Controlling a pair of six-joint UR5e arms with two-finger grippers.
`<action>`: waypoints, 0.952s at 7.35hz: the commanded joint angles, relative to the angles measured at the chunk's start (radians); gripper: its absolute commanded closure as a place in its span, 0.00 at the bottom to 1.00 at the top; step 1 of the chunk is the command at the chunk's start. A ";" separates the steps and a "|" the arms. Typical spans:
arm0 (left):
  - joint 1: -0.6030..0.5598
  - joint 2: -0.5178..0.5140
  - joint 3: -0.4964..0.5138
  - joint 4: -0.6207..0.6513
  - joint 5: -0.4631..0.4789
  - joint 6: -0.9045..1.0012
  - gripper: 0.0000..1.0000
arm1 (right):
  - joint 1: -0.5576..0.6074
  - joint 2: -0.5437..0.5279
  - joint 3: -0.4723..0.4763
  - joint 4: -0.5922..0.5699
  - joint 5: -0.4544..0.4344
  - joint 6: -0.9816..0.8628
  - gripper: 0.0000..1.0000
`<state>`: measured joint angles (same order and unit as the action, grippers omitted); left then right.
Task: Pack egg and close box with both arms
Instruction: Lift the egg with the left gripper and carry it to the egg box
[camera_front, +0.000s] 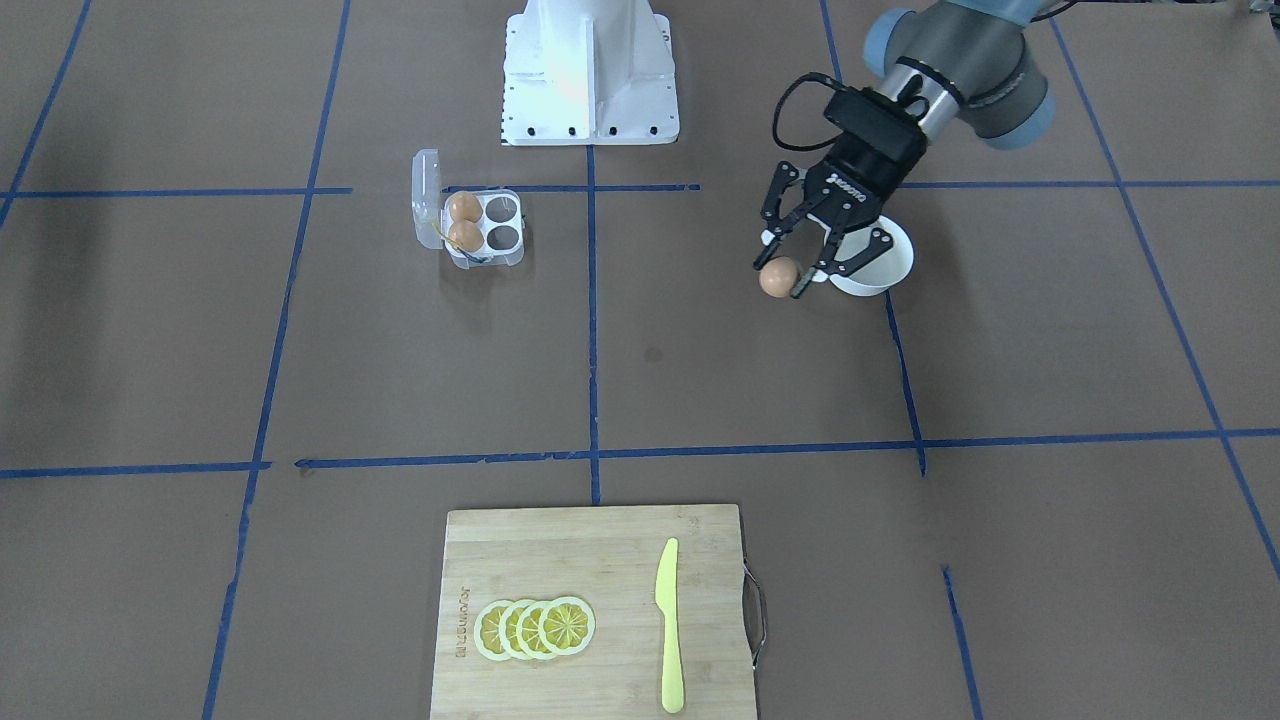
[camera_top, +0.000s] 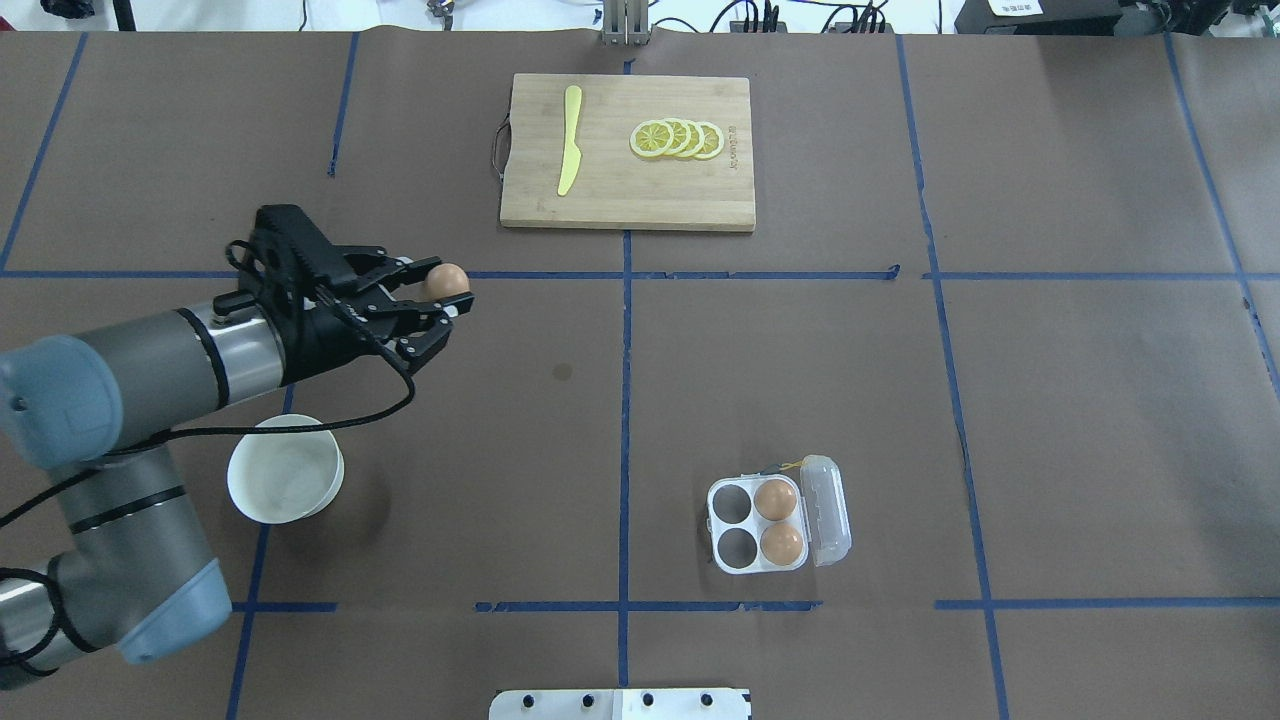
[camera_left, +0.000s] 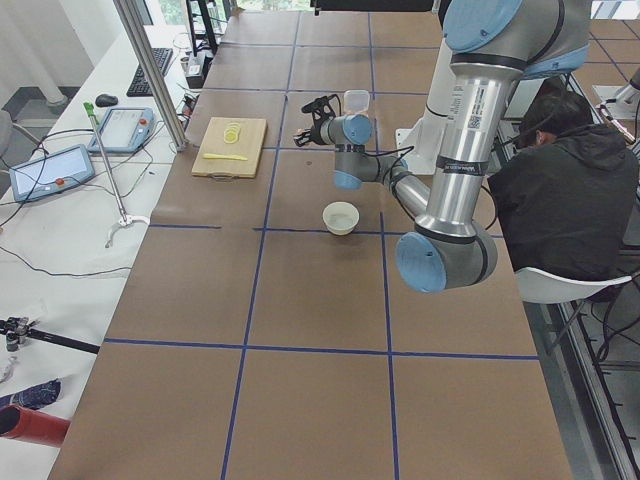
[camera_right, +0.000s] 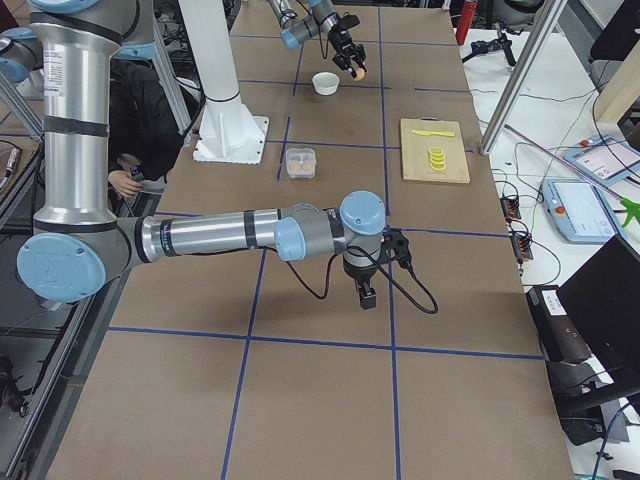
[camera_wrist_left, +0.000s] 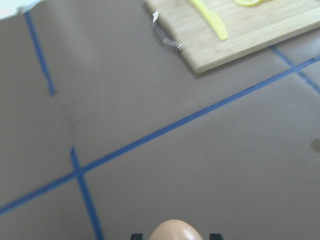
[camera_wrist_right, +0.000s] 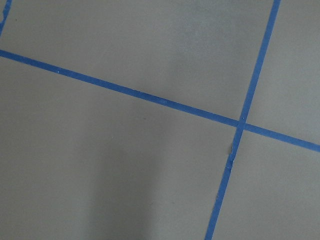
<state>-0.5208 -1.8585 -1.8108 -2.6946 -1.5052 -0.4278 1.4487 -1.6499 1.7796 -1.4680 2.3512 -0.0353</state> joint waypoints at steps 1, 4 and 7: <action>0.095 -0.123 0.076 -0.034 0.003 0.261 1.00 | 0.001 -0.001 -0.003 0.000 -0.001 0.000 0.00; 0.258 -0.270 0.296 -0.183 0.017 0.311 1.00 | 0.006 -0.002 -0.008 0.000 -0.001 0.000 0.00; 0.338 -0.412 0.434 -0.195 0.074 0.310 1.00 | 0.012 -0.011 -0.011 0.000 -0.001 -0.002 0.00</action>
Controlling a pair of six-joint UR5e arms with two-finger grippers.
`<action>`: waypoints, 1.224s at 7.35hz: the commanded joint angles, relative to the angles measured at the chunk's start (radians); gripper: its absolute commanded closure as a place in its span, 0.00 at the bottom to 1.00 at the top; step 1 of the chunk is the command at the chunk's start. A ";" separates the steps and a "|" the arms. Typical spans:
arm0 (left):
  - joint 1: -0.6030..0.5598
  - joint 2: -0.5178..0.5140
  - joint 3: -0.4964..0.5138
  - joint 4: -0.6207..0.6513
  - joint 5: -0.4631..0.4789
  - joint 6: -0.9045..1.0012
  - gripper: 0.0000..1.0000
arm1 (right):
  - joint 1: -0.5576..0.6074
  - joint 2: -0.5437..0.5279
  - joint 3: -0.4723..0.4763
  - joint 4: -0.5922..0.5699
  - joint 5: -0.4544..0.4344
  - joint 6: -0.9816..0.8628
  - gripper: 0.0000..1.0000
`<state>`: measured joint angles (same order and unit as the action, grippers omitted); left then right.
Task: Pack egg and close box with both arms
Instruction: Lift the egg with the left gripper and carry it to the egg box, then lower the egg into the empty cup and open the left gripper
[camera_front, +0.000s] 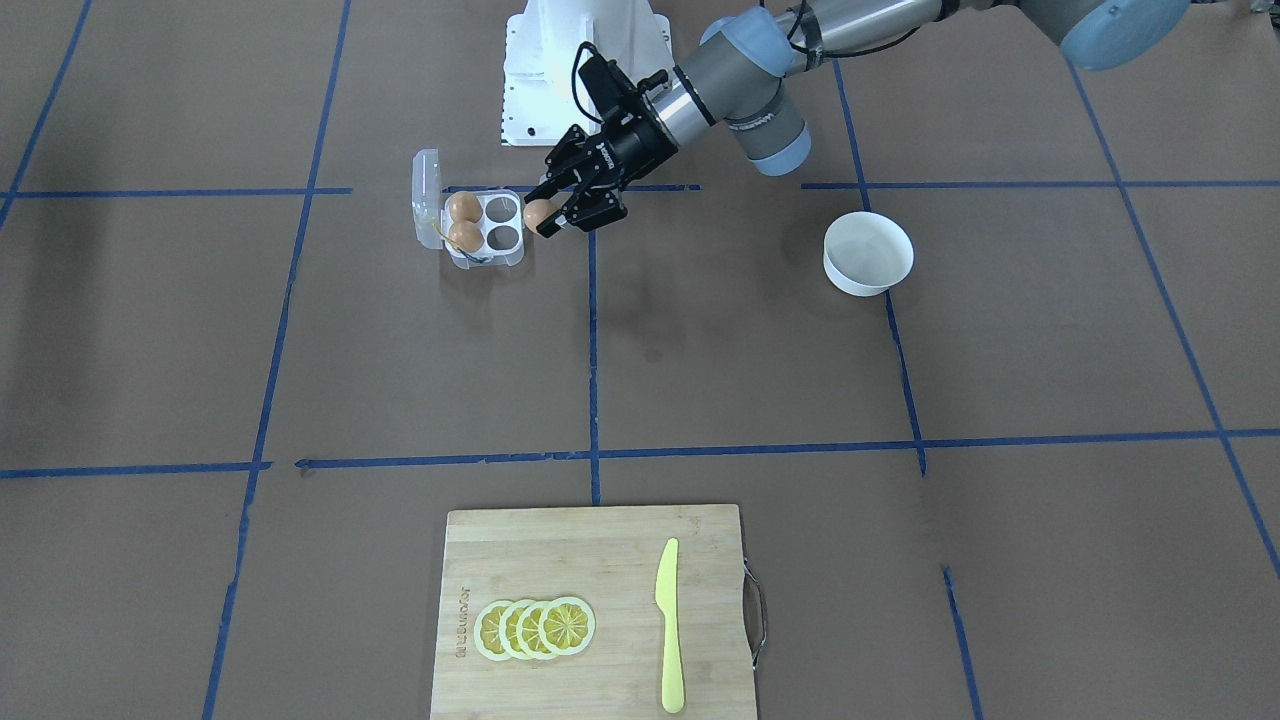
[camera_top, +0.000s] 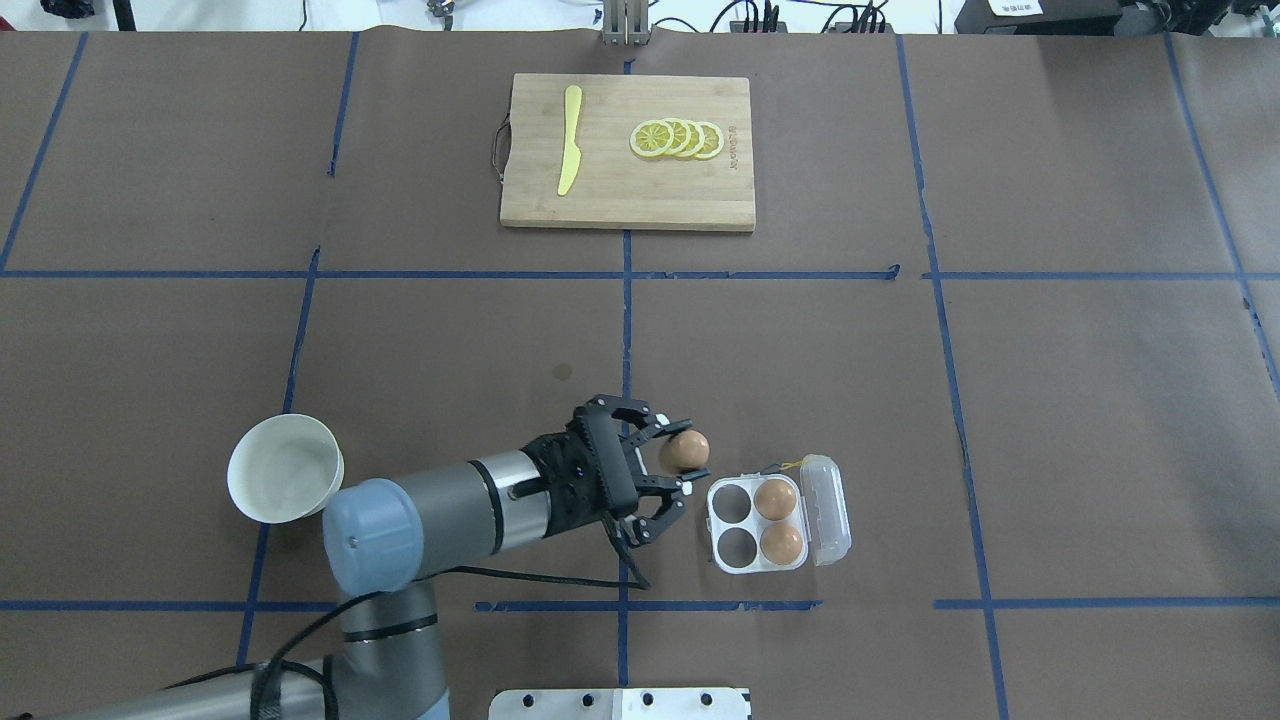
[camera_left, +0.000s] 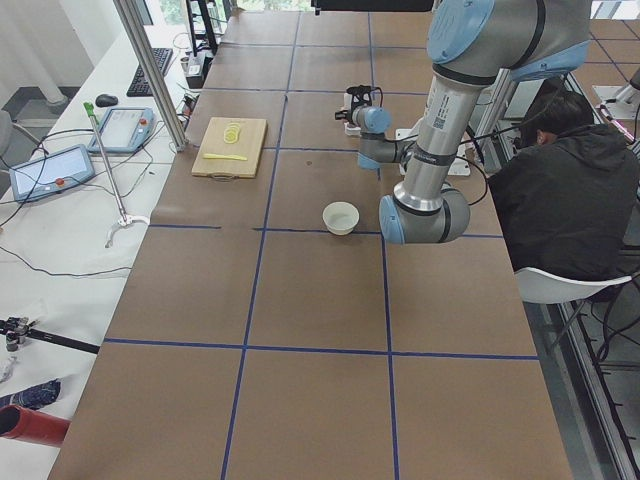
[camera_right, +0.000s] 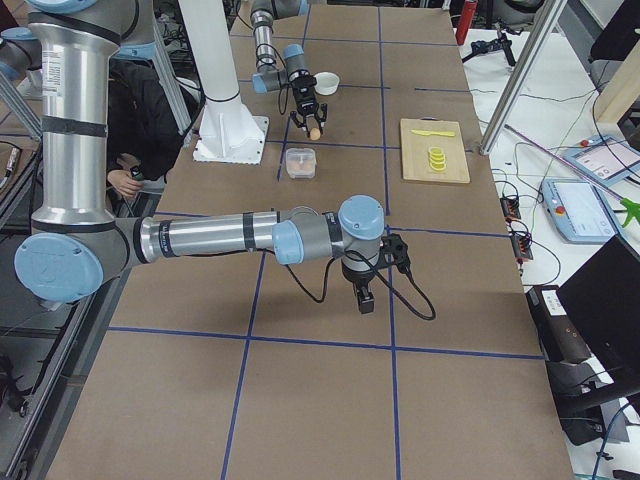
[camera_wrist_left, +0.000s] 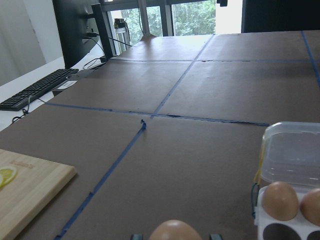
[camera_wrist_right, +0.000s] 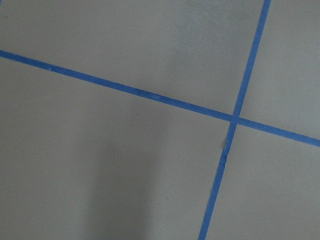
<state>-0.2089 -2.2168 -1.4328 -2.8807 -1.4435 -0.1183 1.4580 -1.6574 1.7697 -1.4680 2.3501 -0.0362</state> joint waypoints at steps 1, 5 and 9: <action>0.031 -0.076 0.086 -0.009 0.012 0.000 1.00 | 0.005 -0.008 -0.001 0.000 0.000 -0.002 0.00; 0.028 -0.080 0.089 -0.011 0.011 0.000 0.83 | 0.005 -0.008 -0.001 0.000 0.002 -0.001 0.00; 0.026 -0.075 0.089 -0.011 0.014 0.000 0.25 | 0.005 -0.010 -0.001 0.000 0.002 -0.001 0.00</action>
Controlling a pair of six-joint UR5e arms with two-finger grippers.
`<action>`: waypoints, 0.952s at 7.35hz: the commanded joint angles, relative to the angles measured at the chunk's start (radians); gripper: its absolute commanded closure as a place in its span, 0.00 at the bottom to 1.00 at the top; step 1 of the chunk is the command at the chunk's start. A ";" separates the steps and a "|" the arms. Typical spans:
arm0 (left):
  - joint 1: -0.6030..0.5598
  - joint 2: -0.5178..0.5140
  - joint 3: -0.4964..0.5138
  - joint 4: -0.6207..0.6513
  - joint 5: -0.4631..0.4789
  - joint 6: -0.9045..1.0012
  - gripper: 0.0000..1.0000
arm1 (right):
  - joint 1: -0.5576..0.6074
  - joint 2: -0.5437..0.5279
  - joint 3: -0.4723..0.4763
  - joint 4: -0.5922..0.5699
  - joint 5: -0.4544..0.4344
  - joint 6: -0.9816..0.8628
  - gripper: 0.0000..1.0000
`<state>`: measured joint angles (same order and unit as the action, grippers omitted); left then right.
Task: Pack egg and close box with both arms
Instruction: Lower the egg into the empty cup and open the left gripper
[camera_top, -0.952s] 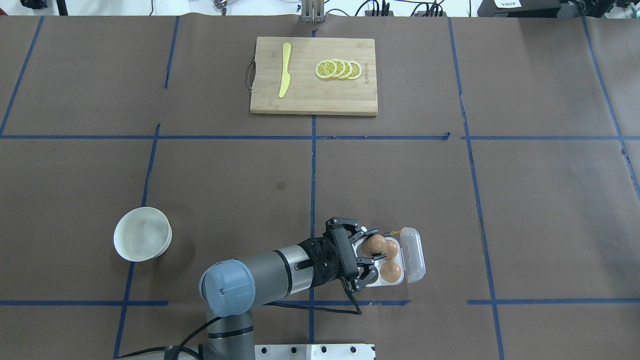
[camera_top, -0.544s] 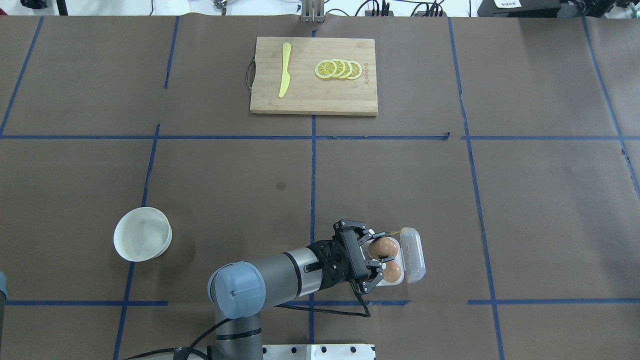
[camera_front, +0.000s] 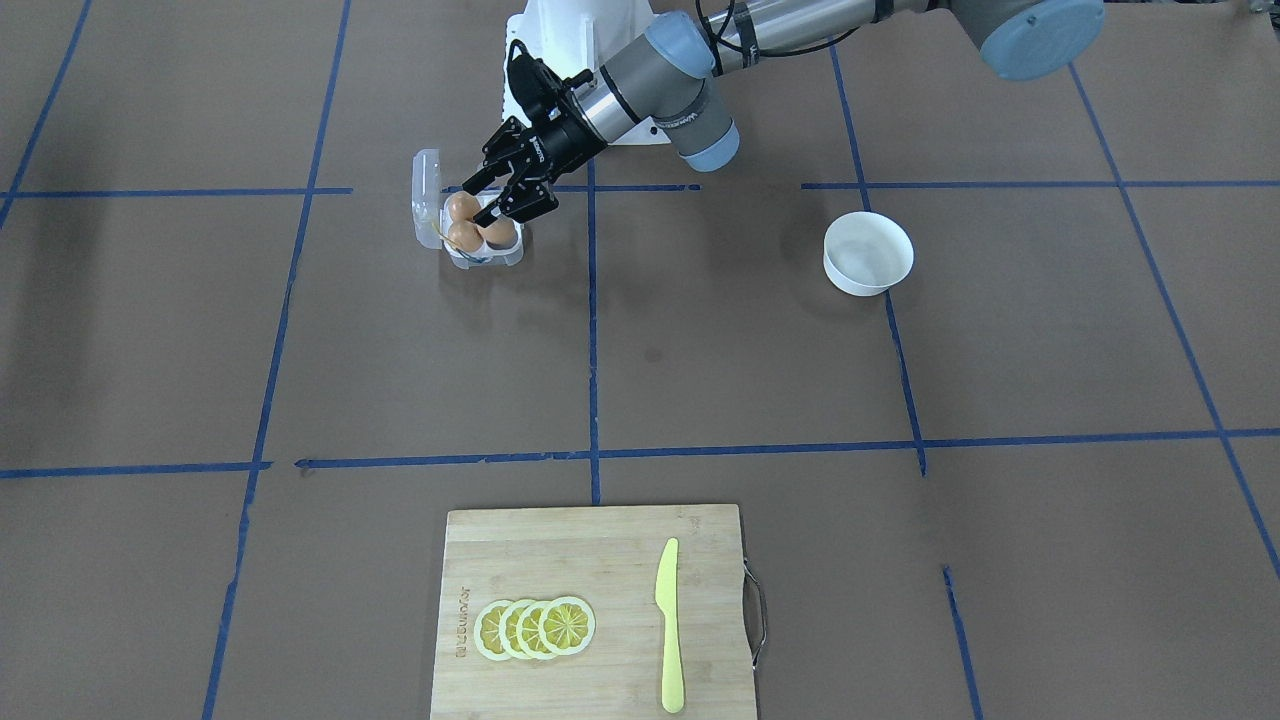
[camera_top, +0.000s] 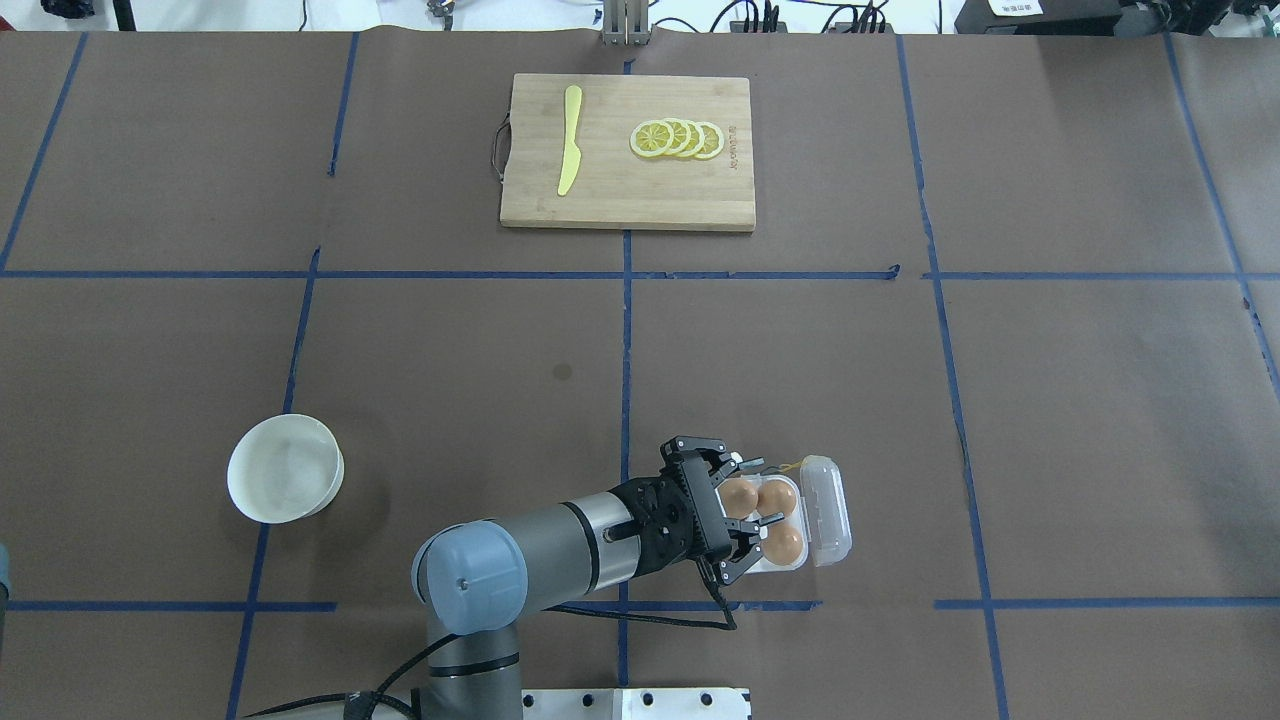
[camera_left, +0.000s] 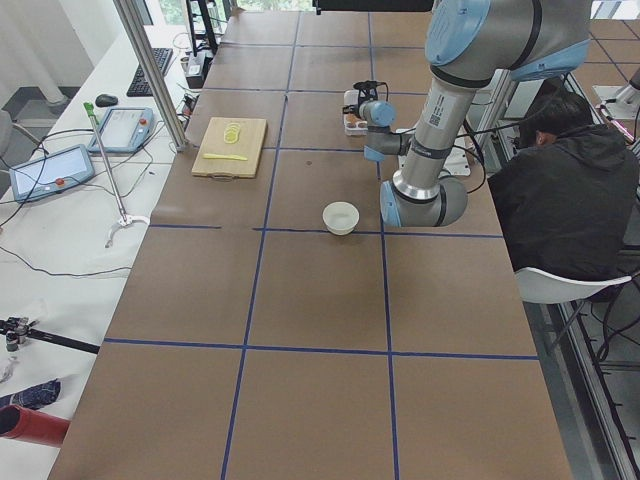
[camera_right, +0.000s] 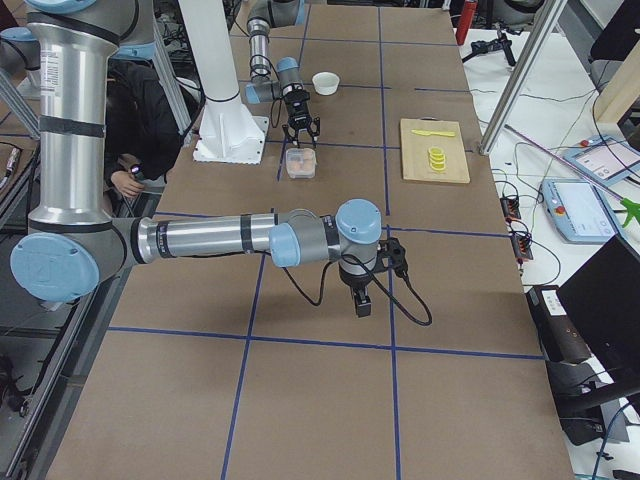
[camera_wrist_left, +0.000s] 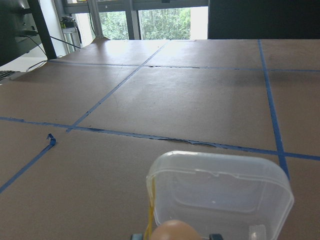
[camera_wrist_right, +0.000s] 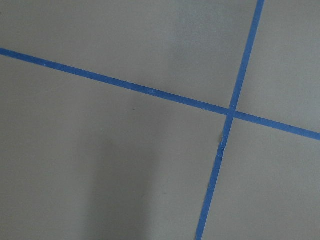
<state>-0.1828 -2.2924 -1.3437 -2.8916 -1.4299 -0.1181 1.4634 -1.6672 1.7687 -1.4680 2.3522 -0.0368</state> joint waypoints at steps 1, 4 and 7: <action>0.000 0.002 0.000 0.000 0.002 0.000 0.21 | 0.000 0.000 0.000 0.000 -0.001 0.000 0.00; -0.045 0.004 -0.023 0.011 -0.006 -0.008 0.16 | 0.000 0.001 0.002 0.000 -0.001 0.000 0.00; -0.116 0.065 -0.220 0.305 -0.026 -0.014 0.16 | 0.000 0.000 0.000 0.000 0.001 0.000 0.00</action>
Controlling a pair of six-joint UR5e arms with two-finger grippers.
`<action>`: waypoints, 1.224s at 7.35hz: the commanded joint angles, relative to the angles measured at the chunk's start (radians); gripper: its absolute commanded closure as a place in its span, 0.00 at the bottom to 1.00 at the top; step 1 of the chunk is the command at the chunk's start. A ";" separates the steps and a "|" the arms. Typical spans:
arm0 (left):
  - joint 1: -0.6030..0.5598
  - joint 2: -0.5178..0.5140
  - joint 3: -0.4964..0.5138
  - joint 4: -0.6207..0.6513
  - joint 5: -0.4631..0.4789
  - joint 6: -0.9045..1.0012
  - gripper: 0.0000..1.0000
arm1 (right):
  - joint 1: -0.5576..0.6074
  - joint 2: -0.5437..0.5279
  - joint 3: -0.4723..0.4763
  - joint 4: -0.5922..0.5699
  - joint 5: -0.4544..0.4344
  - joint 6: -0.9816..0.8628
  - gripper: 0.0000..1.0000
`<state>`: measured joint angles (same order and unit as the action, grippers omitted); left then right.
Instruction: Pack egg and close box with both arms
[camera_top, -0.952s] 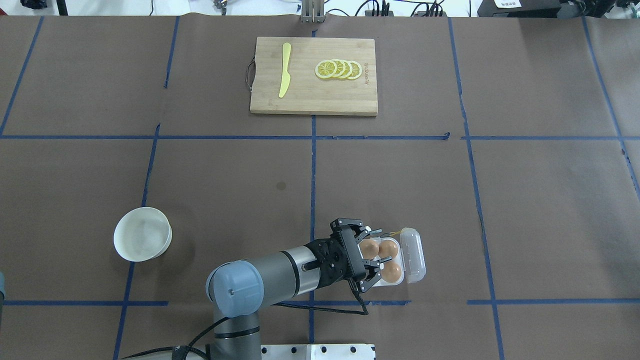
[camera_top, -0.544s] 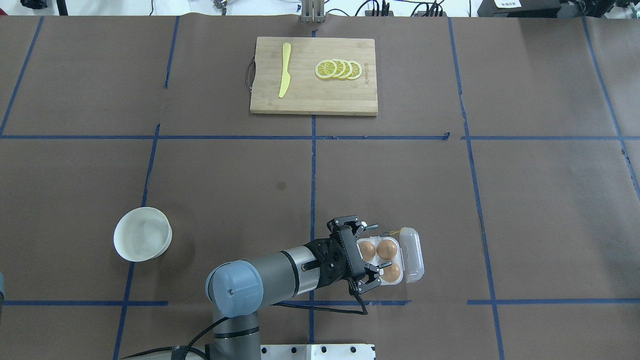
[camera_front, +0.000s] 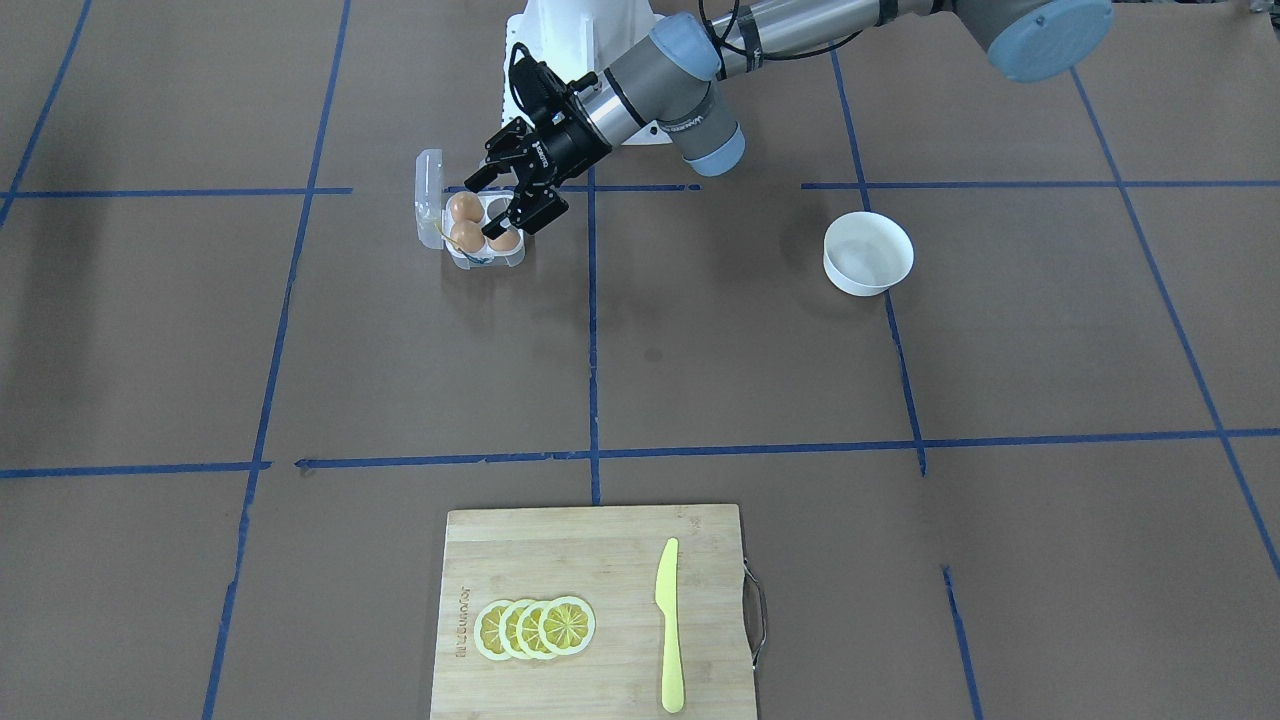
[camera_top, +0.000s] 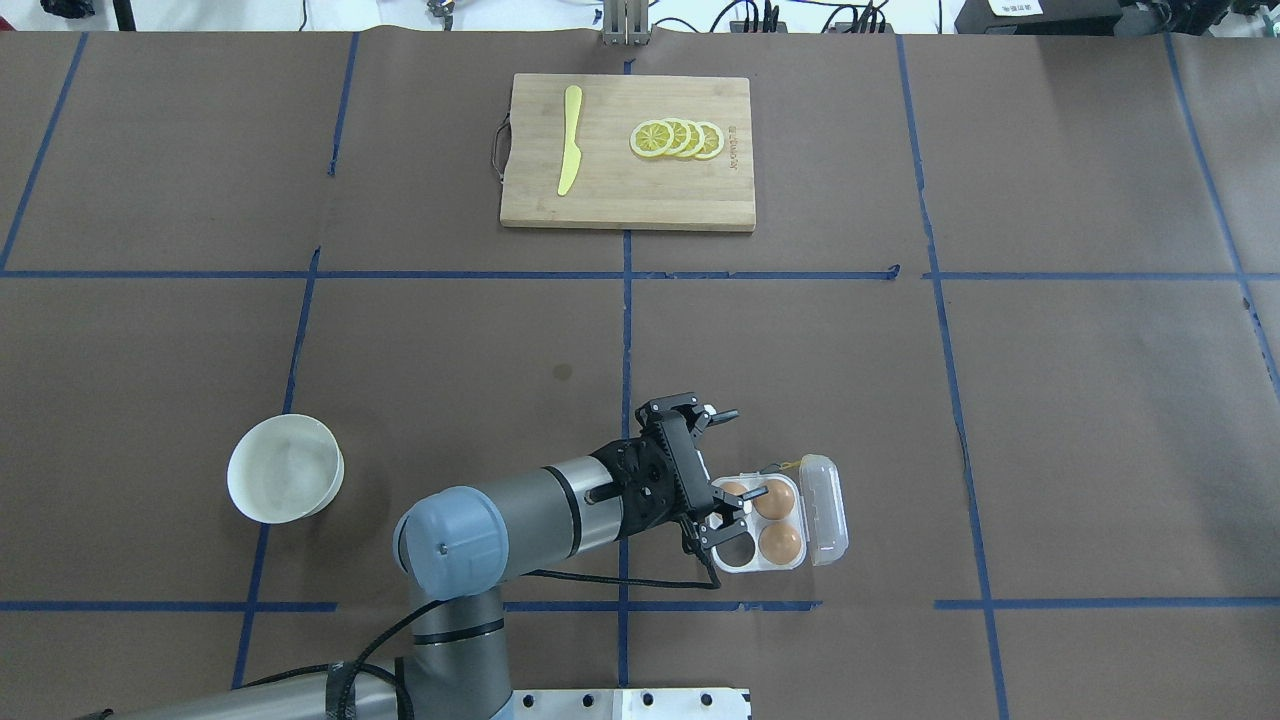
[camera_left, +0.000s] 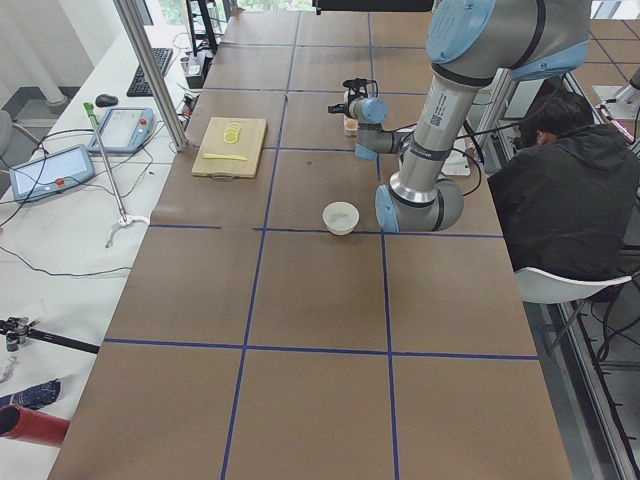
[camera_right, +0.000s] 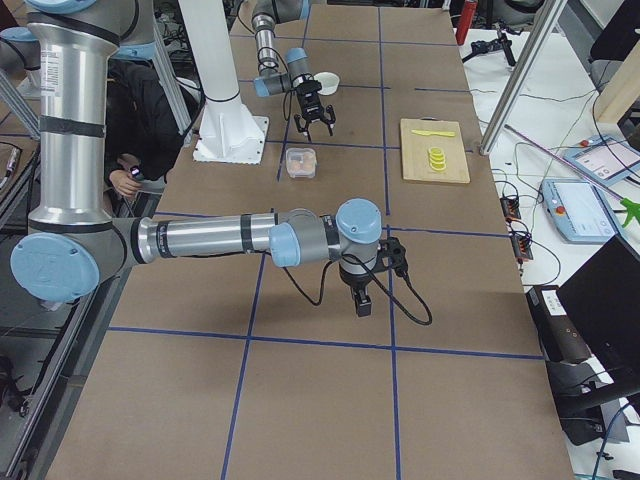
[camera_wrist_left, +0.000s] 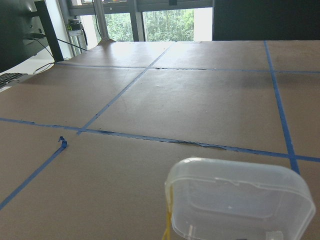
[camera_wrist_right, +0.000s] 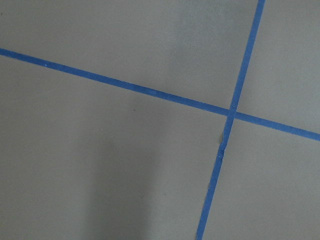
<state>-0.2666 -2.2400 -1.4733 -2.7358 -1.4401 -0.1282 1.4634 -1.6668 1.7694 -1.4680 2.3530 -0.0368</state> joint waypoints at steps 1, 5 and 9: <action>-0.101 0.028 -0.151 0.271 -0.128 -0.061 0.18 | 0.000 -0.002 0.001 0.000 0.002 0.000 0.00; -0.441 0.239 -0.350 0.682 -0.445 -0.139 0.00 | 0.000 -0.002 0.001 0.000 0.003 0.002 0.00; -0.826 0.466 -0.406 0.993 -0.589 -0.130 0.00 | 0.000 -0.005 0.002 0.000 0.003 0.003 0.00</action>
<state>-0.9816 -1.8702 -1.8745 -1.7985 -2.0014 -0.2658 1.4634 -1.6705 1.7704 -1.4680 2.3550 -0.0350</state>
